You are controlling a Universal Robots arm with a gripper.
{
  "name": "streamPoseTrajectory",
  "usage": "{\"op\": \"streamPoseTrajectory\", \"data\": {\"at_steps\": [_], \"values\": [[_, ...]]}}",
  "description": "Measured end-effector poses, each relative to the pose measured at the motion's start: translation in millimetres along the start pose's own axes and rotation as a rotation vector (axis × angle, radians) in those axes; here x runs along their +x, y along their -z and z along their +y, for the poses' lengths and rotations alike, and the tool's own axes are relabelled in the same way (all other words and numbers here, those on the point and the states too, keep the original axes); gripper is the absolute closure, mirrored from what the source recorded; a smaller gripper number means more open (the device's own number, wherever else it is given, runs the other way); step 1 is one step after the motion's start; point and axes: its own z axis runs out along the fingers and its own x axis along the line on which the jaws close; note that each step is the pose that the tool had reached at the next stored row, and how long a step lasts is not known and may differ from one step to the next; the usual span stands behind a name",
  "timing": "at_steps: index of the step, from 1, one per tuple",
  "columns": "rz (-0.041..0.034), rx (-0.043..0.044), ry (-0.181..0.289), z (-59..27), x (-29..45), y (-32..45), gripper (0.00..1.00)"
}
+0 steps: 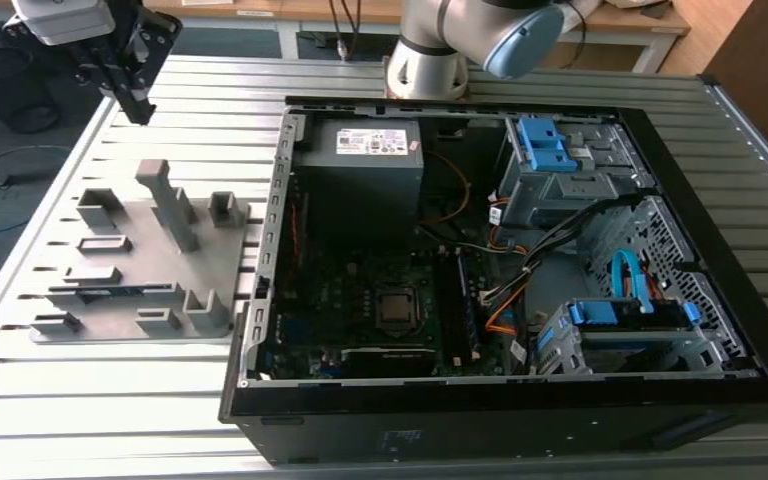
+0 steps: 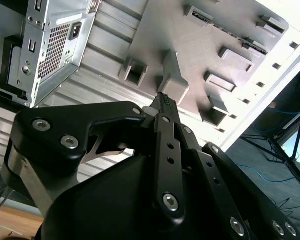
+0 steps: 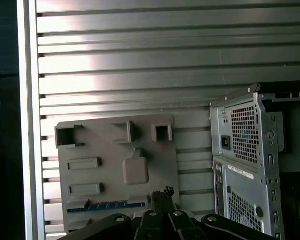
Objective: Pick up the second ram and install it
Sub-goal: 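Reach for the second ram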
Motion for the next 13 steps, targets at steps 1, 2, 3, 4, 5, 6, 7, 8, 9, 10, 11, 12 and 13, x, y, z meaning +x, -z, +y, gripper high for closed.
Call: {"op": "streamPoseTrajectory", "data": {"at_steps": [1, 2, 3, 4, 5, 6, 7, 8, 9, 10, 11, 12, 13], "values": [[0.0, 0.0, 0.0, 0.0, 0.1, -0.1, 0.9], [-0.0002, -0.0001, 0.0, -0.3, 0.4, -0.2, 0.9], [-0.0001, -0.0001, 0.0, -0.8, 1.0, -0.3, 0.9], [-0.0001, -0.0001, 0.0, -1.4, 1.7, -0.4, 0.9], [-0.0001, 0.0, 0.0, -2.3, 2.6, -0.5, 0.9], [0.0, 0.0, 0.0, -3.4, 3.4, -0.6, 0.9], [-0.0001, -0.0001, 0.0, -4.5, 4.3, -0.8, 0.9], [-0.0001, -0.0001, 0.0, -5.5, 5.5, -0.9, 0.9], [-0.0001, -0.0001, 0.0, -6.5, 7.0, -1.0, 0.9], [-0.0001, 0.0, 0.0, -7.4, 8.4, -1.1, 0.9], [-0.0001, 0.0, 0.0, -8.1, 9.8, -1.2, 0.9], [-0.0001, 0.0, 0.0, -8.8, 11.3, -1.4, 0.9], [-0.0001, -0.0001, 0.0, -9.4, 12.7, -1.6, 0.9]]}}
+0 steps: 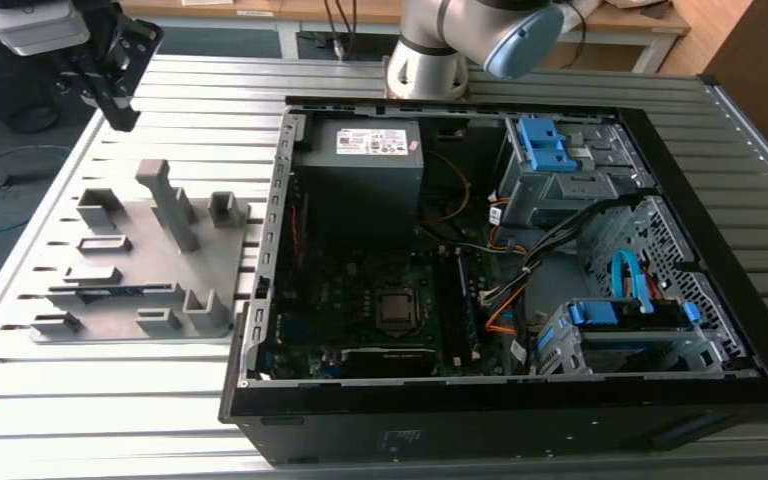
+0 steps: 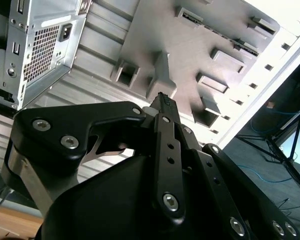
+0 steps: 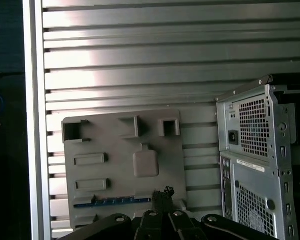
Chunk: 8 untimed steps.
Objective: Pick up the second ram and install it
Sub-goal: 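Reach for the second ram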
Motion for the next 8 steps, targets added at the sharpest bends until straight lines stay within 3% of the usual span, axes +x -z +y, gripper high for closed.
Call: {"op": "streamPoseTrajectory", "data": {"at_steps": [8], "values": [[0.0, 0.0002, 0.0, -3.3, 9.6, -1.6, 0.9]]}}
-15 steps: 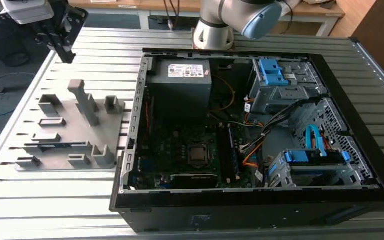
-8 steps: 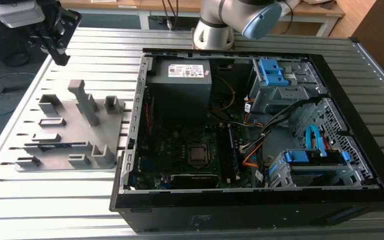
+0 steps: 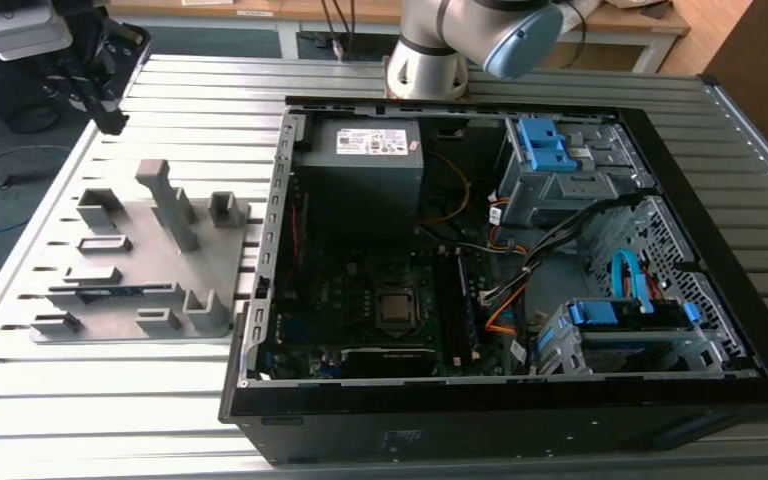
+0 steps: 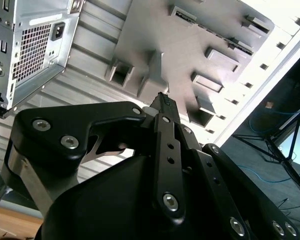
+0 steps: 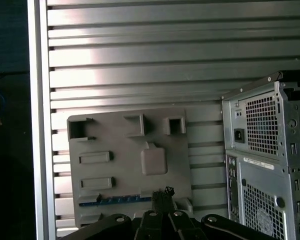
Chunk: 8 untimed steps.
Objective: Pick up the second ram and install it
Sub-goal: 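Reach for the second ram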
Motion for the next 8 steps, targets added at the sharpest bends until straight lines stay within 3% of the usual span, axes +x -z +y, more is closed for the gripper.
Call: {"op": "streamPoseTrajectory", "data": {"at_steps": [8], "values": [[0.0, 0.0002, 0.0, -2.8, 11.4, -2.4, 0.9]]}}
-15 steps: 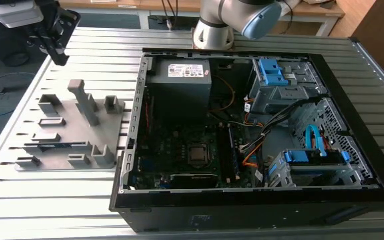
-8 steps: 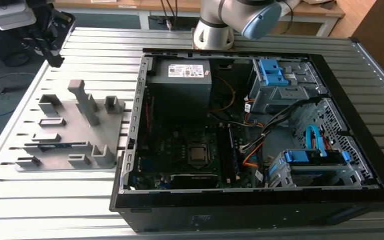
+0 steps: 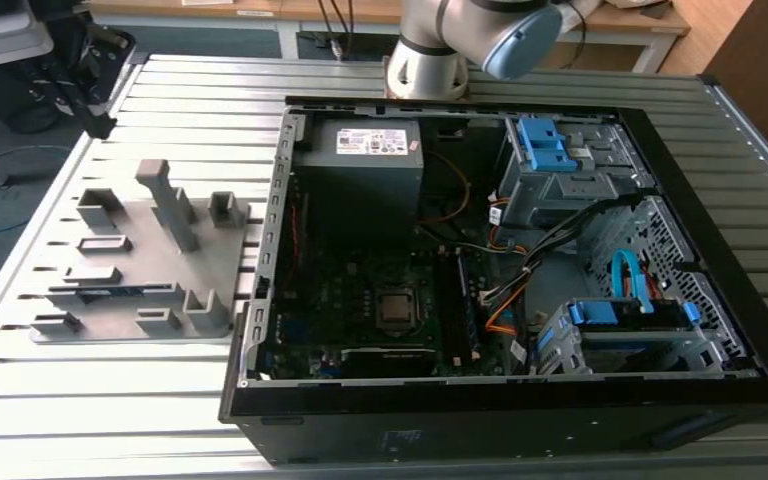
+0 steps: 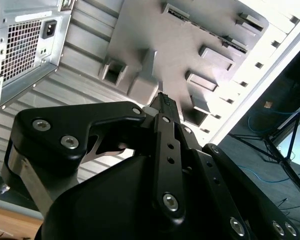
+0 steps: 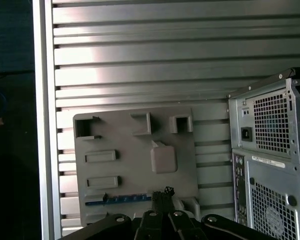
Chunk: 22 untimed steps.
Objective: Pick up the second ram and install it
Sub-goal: 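Reach for the second ram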
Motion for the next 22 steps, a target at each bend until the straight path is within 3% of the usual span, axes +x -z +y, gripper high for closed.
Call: {"op": "streamPoseTrajectory", "data": {"at_steps": [22], "values": [[-0.0001, 0.002, 0.0, -3.6, 31.2, -8.0, 0.9]]}}
